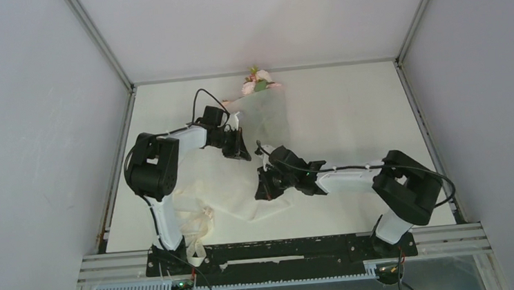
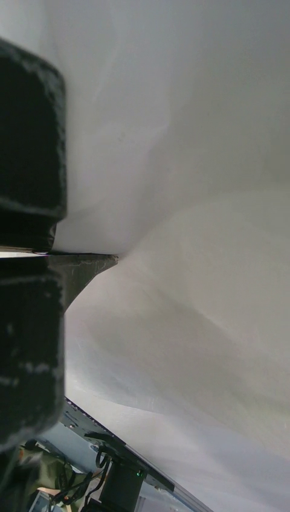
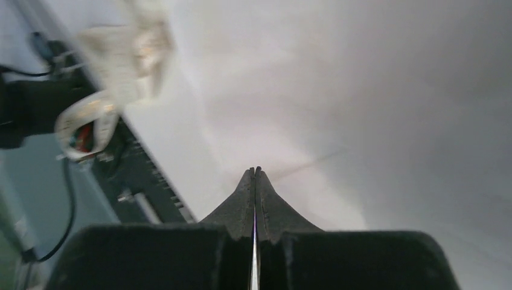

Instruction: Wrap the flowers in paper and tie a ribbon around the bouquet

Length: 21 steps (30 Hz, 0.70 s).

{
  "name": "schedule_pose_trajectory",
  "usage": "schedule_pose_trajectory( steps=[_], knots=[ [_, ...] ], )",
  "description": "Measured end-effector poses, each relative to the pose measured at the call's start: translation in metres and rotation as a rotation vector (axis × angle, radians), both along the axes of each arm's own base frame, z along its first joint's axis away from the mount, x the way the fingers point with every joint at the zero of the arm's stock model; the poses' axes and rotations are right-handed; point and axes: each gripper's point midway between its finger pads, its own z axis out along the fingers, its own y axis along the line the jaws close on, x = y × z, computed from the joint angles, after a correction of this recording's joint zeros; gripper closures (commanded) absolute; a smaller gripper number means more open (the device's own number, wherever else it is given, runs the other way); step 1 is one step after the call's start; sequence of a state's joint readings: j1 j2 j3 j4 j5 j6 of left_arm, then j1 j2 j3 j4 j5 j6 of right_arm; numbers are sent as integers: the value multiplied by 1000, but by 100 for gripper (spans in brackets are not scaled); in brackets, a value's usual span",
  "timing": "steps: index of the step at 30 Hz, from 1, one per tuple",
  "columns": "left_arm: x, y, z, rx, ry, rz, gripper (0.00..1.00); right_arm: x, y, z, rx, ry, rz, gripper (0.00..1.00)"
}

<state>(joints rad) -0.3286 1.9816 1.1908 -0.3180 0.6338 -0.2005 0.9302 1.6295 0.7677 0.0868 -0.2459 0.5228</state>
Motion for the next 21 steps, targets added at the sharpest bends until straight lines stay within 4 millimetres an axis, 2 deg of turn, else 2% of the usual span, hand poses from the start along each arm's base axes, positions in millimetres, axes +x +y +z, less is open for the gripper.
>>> schedule_pose_trajectory(
  steps=[4, 6, 7, 9, 12, 14, 16, 18, 21],
  knots=[
    [0, 0, 0, 0, 0, 0, 100, 3, 14, 52, 135, -42, 71, 100],
    [0, 0, 0, 0, 0, 0, 100, 19, 15, 67, 176, -61, 49, 100],
    [0, 0, 0, 0, 0, 0, 100, 34, 14, 69, 185, -66, 19, 100],
    [0, 0, 0, 1, 1, 1, 100, 60, 11, 61, 177, -60, -38, 100],
    [0, 0, 0, 2, 1, 1, 95, 90, 8, 26, 124, -8, -114, 100],
    [-1, 1, 0, 7, 3, 3, 75, 97, 3, -5, 66, 40, -157, 100],
    [-4, 3, 1, 14, 15, 1, 49, 94, 0, -27, 39, 110, -192, 100],
    [-8, 6, 6, 31, 19, -13, 29, 97, 1, -27, 47, 113, -215, 100],
    [-11, 20, 23, 86, 7, -23, 5, 98, 3, -27, 50, 123, -239, 100]
  ],
)
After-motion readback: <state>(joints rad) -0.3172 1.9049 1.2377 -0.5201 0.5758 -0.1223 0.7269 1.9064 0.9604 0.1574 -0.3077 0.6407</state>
